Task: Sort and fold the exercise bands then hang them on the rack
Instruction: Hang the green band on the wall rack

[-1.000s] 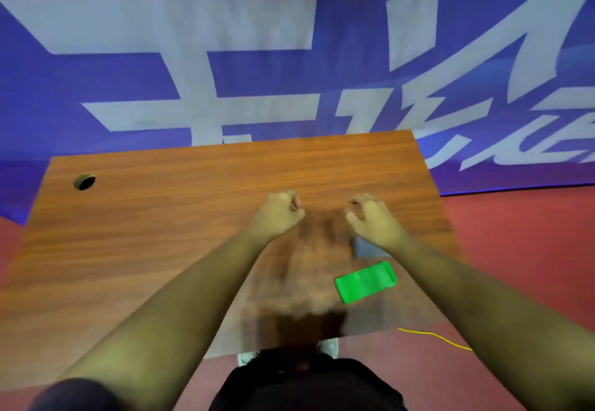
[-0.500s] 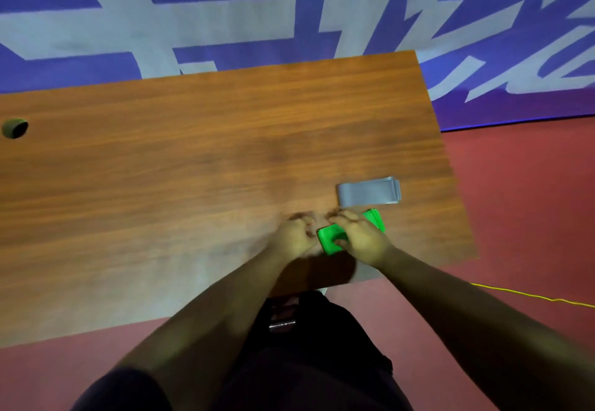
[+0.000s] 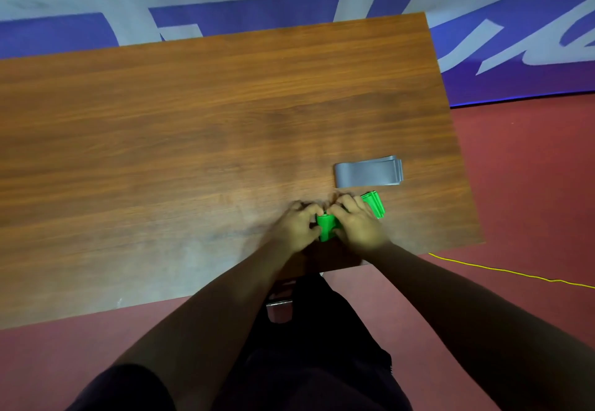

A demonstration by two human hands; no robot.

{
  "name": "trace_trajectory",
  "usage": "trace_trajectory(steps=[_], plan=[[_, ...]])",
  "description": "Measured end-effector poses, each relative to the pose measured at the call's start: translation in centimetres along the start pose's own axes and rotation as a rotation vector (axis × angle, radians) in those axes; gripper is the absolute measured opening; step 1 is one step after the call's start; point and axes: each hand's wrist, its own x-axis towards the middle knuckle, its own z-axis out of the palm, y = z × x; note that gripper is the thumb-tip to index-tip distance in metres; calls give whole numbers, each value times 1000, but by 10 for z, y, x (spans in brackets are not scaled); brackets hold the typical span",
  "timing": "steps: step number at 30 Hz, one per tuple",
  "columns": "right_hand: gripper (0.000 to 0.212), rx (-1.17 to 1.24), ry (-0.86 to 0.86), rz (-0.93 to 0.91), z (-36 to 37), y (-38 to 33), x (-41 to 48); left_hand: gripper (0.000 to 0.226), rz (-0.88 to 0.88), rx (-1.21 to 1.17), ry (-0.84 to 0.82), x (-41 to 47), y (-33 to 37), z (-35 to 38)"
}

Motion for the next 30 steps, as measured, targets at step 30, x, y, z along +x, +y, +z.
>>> trace_trajectory(steps=[30], plan=[[5, 771, 116, -150, -277, -135, 100, 12, 446, -202, 15, -74, 135, -307]])
